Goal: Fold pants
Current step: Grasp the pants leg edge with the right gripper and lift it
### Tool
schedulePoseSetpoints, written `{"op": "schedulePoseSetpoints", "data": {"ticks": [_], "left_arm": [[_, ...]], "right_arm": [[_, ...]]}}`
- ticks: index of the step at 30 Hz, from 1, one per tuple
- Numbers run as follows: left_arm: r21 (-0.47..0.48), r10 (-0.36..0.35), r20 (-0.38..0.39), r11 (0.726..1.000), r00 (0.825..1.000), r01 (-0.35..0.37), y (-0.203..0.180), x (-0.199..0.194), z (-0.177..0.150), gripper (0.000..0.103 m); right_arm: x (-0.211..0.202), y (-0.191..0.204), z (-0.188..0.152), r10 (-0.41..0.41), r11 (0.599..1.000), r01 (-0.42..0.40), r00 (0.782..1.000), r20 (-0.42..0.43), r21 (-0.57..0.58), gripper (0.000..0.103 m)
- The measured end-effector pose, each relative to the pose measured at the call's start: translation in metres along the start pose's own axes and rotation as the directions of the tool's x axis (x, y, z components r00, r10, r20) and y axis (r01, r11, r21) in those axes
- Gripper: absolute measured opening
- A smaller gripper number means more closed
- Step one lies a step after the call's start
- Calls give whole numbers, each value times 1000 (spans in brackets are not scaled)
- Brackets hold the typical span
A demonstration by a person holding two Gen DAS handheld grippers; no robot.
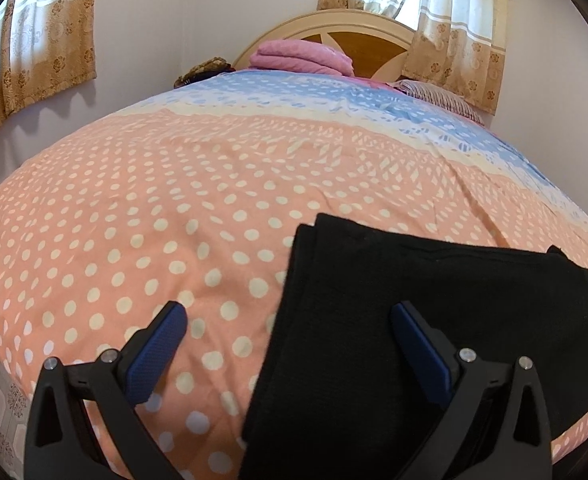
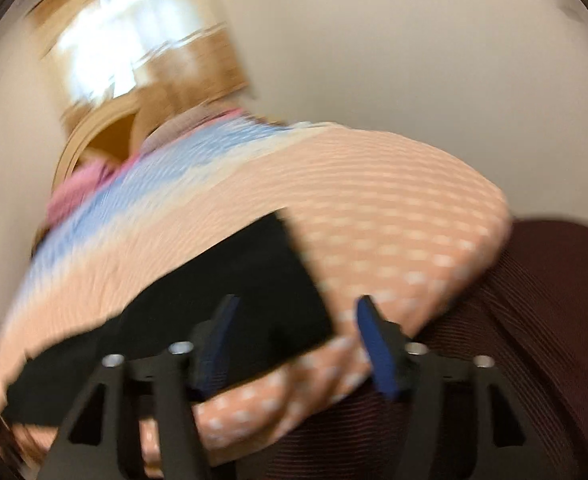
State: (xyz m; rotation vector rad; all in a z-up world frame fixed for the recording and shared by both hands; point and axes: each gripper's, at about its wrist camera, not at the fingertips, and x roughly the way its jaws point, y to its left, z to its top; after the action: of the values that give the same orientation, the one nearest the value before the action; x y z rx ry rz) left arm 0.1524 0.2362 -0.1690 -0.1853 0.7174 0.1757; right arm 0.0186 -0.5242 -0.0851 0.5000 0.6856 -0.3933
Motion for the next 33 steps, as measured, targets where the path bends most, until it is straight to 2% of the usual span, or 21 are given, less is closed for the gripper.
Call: {"op": "schedulePoseSetpoints", "data": {"ticks": [4, 7, 8, 9, 10, 15, 17, 18, 19, 21, 22, 24, 26, 29, 33], "left_arm": [[1, 0, -1, 1000, 1000, 0, 0, 0, 0, 103], [1, 1, -2, 1000, 1000, -1, 0, 1, 0, 103], [1, 1, -1, 1000, 1000, -1, 0, 0, 0, 103], [1, 0, -1, 1000, 1000, 0, 0, 0, 0, 103], [1, 0, -1, 1000, 1000, 0, 0, 0, 0, 103], [1, 0, 2, 1000, 1000, 0, 0, 0, 0, 103], [1, -2, 6, 1000, 1000, 2, 0, 0, 1, 103], [-1, -2, 6, 1000, 1000, 2, 0, 0, 1, 103], [-4, -1, 7, 1000, 1000, 1, 0, -1, 1, 103], [-10, 5, 18, 1000, 1000, -5, 1, -6, 2, 103], [-10, 14, 28, 1000, 999, -14, 1, -8, 2, 103], [-11, 56, 63, 998, 996, -56, 5, -13, 3, 103], [-28, 71, 66, 997, 995, -69, 11, -11, 4, 103], [-87, 26, 44, 996, 999, -22, 22, -3, 2, 103], [-81, 18, 43, 997, 999, -15, 21, 0, 2, 103]], "right_arm": [[4, -11, -2, 74, 996, -73, 997, -27, 46, 34], [13, -2, -8, 115, 993, -113, 992, -53, 43, 30], [17, 1, -10, 108, 994, -106, 992, -60, 32, 25], [20, 3, -12, 84, 996, -83, 994, -63, 14, 14], [23, 5, -14, 62, 998, -62, 996, -69, 1, 12], [22, 1, -16, 59, 998, -60, 996, -65, -11, 10], [21, 3, -16, 55, 998, -58, 997, -56, -39, 10], [20, 5, -16, 51, 997, -53, 997, -49, -51, 18], [17, 8, -15, 46, 997, -48, 998, -33, -65, 38], [11, 10, -12, 62, 995, -62, 998, -6, -74, 55], [9, 11, -7, 86, 993, -86, 996, -2, -83, 55], [10, 14, 0, 80, 992, -79, 997, 2, -94, 55], [19, 13, 8, 85, 993, -86, 996, -22, -80, 55], [40, -1, 9, 109, 994, -109, 990, -87, -3, 55], [36, -8, 2, 158, 988, -157, 985, -72, 16, 54]]}}
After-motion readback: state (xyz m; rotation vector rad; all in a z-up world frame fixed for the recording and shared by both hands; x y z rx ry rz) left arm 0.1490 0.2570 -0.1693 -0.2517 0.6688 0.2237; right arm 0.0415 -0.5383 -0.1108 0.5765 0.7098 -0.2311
